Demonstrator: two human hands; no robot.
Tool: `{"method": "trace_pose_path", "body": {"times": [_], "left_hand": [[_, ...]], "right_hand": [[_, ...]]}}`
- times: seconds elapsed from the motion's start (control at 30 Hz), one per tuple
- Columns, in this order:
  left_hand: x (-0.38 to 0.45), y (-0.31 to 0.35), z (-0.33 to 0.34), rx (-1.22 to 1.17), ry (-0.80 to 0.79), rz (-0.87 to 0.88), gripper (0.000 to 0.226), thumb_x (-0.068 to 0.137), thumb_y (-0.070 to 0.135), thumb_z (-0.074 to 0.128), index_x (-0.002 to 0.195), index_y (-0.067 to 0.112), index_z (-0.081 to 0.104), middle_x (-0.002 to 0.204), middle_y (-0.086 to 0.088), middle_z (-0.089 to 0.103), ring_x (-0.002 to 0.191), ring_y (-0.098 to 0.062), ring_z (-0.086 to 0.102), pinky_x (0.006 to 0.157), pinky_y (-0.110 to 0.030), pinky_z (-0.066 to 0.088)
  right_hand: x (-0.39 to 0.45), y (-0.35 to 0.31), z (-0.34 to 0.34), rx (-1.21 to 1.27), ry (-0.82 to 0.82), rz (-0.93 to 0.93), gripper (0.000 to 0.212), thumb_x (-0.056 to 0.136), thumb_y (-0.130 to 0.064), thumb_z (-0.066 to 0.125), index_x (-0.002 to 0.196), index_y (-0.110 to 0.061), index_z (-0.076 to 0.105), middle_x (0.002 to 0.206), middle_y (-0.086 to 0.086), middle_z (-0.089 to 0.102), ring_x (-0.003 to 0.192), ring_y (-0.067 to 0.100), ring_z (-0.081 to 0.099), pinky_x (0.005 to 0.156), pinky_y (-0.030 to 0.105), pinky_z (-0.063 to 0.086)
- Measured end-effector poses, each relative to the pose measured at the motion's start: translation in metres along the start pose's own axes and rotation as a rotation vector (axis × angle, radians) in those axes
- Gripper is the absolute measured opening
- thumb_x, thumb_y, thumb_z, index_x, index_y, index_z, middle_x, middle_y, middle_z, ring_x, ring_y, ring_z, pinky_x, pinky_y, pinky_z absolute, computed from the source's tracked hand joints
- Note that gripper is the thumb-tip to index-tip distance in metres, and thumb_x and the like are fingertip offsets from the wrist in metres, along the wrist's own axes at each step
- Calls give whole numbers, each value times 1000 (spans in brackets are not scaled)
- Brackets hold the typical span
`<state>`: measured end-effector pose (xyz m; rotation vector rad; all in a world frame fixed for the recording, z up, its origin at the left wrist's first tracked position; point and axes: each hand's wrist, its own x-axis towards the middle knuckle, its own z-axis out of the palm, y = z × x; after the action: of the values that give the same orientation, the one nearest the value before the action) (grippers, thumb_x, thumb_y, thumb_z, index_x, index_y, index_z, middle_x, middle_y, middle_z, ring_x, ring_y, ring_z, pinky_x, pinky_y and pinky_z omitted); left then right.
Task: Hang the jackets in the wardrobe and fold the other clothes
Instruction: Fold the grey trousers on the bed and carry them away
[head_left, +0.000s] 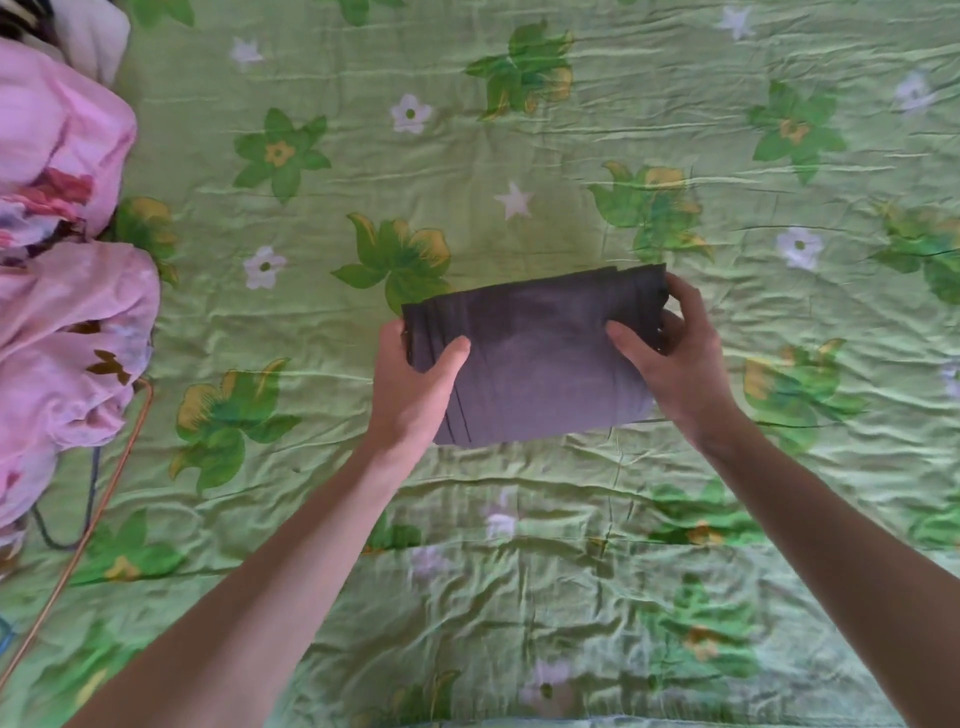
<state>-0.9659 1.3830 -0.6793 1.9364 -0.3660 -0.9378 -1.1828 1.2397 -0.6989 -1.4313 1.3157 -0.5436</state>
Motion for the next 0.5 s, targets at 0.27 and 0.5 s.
{"method": "trace_pose_path", "body": {"times": [0.27, 0.5], "left_hand": [[9, -5, 25, 336, 91, -31, 77, 84, 60, 77, 137, 15, 44, 131, 1, 50, 122, -19, 53, 105, -37, 45], [2, 10, 23, 211, 33, -306, 54, 78, 56, 86, 108, 23, 55, 96, 15, 64, 83, 0, 63, 72, -25, 50]], "right_hand": [[7, 26, 34, -706, 41, -373, 73, 109, -49, 39, 165, -9, 15, 172, 12, 16, 159, 26, 16, 128, 38, 17], [23, 37, 38, -748, -9, -285, 79, 105, -63, 27, 166, -15, 12, 173, 3, 17, 159, 17, 14, 128, 30, 10]]}}
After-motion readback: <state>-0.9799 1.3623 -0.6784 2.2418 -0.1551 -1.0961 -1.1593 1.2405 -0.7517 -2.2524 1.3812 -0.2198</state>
